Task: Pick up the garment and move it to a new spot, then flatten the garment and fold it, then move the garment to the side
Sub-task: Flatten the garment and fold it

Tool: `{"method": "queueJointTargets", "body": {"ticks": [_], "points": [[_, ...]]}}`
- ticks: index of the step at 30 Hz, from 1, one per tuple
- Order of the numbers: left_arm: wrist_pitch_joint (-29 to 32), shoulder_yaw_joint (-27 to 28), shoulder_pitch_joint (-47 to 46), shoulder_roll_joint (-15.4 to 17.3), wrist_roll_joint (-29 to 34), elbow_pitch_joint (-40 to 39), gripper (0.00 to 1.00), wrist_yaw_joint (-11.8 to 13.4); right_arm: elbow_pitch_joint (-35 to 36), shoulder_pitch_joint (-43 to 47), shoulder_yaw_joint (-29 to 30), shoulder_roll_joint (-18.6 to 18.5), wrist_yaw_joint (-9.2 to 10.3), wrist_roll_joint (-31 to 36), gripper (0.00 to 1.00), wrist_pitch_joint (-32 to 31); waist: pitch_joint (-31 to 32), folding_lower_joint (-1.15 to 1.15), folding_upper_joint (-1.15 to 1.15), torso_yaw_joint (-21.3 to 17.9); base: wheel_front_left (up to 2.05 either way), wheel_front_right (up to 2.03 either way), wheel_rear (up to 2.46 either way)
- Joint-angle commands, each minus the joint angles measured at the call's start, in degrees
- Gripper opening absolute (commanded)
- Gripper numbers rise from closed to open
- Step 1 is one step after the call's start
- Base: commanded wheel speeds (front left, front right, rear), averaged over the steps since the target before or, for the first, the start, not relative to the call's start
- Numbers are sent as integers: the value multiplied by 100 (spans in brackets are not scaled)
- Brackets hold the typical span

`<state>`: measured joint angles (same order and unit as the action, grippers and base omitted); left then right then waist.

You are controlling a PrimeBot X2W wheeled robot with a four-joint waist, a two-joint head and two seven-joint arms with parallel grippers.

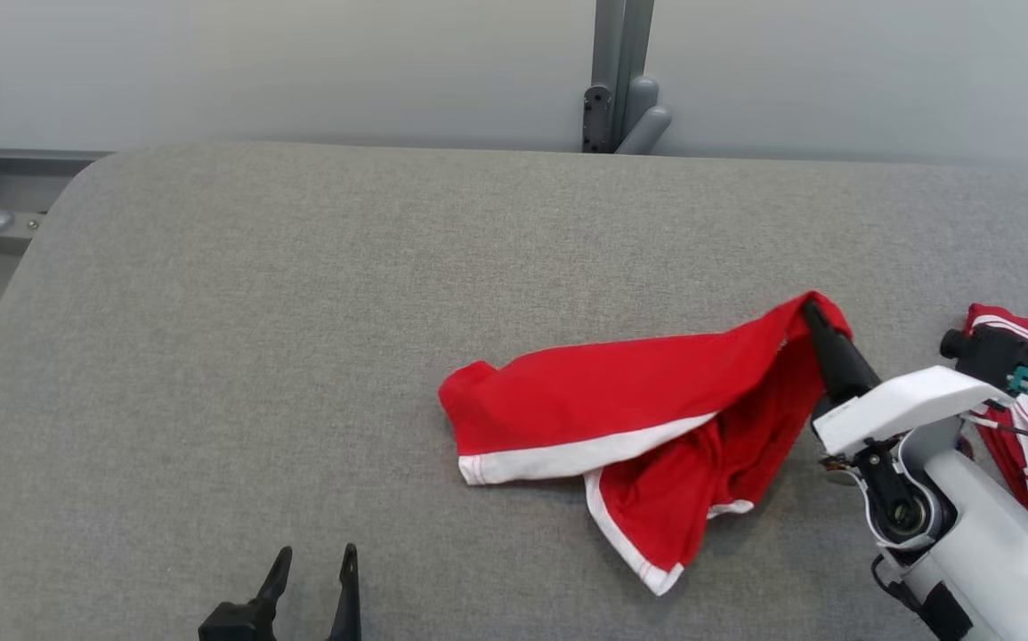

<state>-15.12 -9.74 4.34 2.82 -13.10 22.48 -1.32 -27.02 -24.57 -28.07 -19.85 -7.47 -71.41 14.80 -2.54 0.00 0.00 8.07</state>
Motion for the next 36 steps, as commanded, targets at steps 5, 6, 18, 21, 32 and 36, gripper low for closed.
{"method": "queueJointTargets", "body": {"ticks": [5, 6, 18, 21, 32, 36], "points": [[1, -77, -194, 18, 12, -2, 100, 6, -1800, -552, 277, 240, -2, 998, 45, 38, -189, 0, 0, 205, 0, 0, 0], [1, -77, -194, 18, 12, -2, 100, 6, -1800, -552, 277, 240, -2, 998, 45, 38, -189, 0, 0, 205, 0, 0, 0], [1, 125, -21, 18, -39, -105, 100, 52, -1620, 41, 986, 611, -2, 3061, 100, 38, 144, 0, 0, -204, 0, 0, 0], [1, 142, -12, 18, -52, -127, 100, 52, -1222, 427, 1195, 691, -2, 3535, 100, 37, 224, 0, 0, -396, 0, 0, 0], [1, 131, -94, 18, -80, -266, 100, 41, 977, 1490, 1647, 1014, -2, 5049, 100, 38, 268, 0, 0, -830, 0, 0, 0], [1, 116, -143, 19, -100, -274, 100, 16, 1617, 1807, 1756, 1178, -2, 5567, 100, 38, 266, 0, 0, -901, 0, 0, 0]]}}
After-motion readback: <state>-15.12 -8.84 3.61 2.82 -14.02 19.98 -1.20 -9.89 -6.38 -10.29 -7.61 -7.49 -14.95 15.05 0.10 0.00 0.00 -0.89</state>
